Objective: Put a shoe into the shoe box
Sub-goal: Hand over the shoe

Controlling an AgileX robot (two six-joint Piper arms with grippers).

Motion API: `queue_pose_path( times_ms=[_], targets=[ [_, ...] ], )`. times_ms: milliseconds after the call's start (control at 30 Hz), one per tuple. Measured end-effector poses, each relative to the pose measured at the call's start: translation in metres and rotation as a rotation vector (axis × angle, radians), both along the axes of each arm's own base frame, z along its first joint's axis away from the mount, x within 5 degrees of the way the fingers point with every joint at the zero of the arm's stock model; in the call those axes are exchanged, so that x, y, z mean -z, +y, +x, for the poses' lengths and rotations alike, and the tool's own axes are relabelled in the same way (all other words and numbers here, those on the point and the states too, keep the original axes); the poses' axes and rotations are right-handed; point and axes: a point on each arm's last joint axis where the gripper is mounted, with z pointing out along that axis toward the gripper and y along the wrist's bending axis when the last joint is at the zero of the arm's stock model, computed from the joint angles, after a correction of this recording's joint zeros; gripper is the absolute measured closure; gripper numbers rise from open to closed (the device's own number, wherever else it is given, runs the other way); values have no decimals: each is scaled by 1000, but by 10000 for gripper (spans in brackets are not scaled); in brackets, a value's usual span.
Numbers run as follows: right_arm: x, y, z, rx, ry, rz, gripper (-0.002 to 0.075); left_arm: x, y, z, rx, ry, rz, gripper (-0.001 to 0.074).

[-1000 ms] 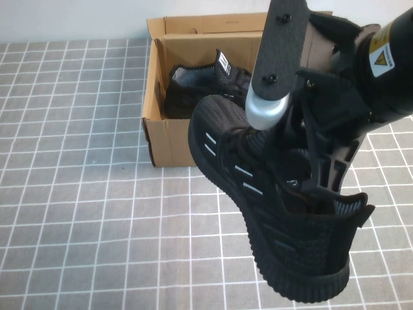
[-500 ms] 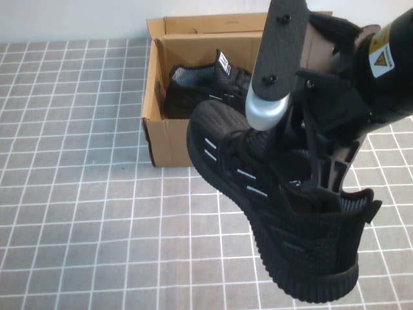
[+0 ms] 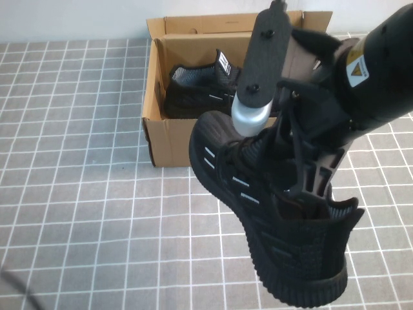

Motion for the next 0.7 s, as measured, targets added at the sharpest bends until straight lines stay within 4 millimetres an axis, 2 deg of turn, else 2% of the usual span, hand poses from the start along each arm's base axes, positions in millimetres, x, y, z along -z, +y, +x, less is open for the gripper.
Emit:
queue_pose_path(
  times_ms=[167, 267, 367, 533, 700],
  targets=[
    [5, 3, 4, -8, 2, -21, 725, -37, -11, 30, 179, 219, 145, 736],
    [7, 4, 6, -24, -12, -35, 725, -58, -23, 51, 358, 255, 241, 736],
    [5, 3, 9, -24, -54, -44, 725, -71, -33, 78, 506, 299, 250, 736],
    [2, -2, 20, 5, -118, -18, 725, -91, -45, 124, 685, 291, 250, 736],
    [0, -15, 35, 18, -167, -20, 725, -108, -64, 159, 993, 184, 269, 736]
  ],
)
